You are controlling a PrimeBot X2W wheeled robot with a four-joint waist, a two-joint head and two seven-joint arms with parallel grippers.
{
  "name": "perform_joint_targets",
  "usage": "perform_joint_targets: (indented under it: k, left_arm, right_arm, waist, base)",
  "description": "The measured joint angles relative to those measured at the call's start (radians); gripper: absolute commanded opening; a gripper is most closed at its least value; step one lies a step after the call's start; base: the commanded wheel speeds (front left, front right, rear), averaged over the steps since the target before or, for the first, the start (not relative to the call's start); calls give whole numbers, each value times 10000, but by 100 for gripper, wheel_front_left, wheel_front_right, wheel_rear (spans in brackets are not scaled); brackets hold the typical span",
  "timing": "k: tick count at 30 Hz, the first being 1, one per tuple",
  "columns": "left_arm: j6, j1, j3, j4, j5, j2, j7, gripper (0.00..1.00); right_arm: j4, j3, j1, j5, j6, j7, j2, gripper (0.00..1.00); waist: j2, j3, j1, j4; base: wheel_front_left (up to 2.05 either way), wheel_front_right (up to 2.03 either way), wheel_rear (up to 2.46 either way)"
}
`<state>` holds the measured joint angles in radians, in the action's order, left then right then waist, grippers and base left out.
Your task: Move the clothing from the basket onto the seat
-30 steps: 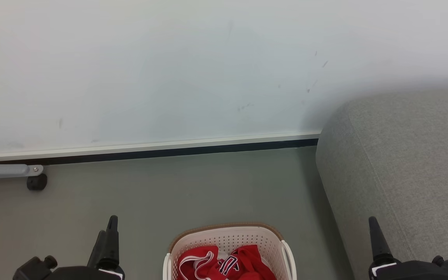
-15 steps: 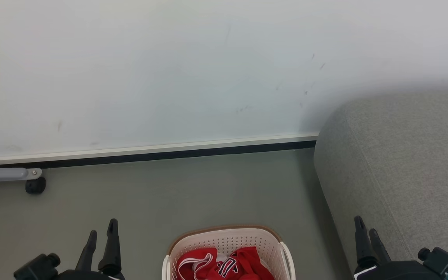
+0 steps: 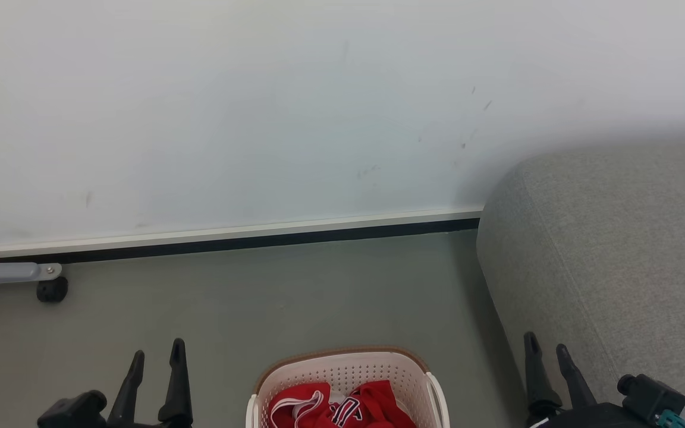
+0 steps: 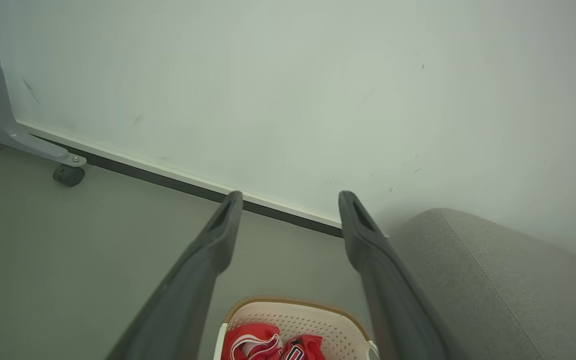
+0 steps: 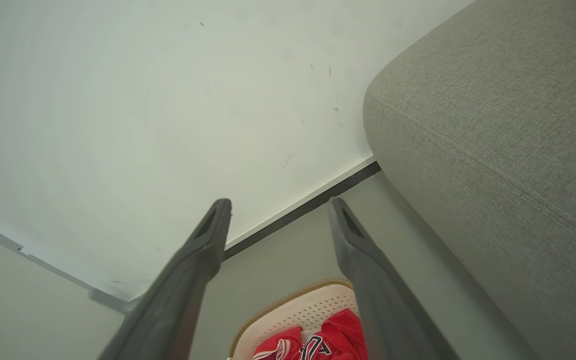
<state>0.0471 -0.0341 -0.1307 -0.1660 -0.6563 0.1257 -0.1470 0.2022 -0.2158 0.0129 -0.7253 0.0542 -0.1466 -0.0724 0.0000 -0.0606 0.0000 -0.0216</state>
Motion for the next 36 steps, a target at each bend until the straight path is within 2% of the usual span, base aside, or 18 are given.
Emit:
perform_joint_targets:
  k: [12, 28, 36]
  left_arm:
    - [334, -382, -157, 98, 1668, 88, -491, 100]
    - [499, -592, -339, 136, 3296, 144, -1030, 100]
    - [489, -598, -309, 113, 3432, 155, -1030, 100]
  right_arm:
    - [-61, -623, -38, 1687, 265, -493, -113, 100]
    - [-265, -1269, -118, 3492, 573, -1026, -255, 100]
    - [-257, -1285, -249, 3555, 600, -1026, -259, 100]
  waist:
    - [0, -142, 0, -51]
    - [0, -302, 0, -119]
    - [0, -301, 0, -122]
  base:
    - [0, 0, 0]
    - [0, 0, 0]
    - [0, 0, 0]
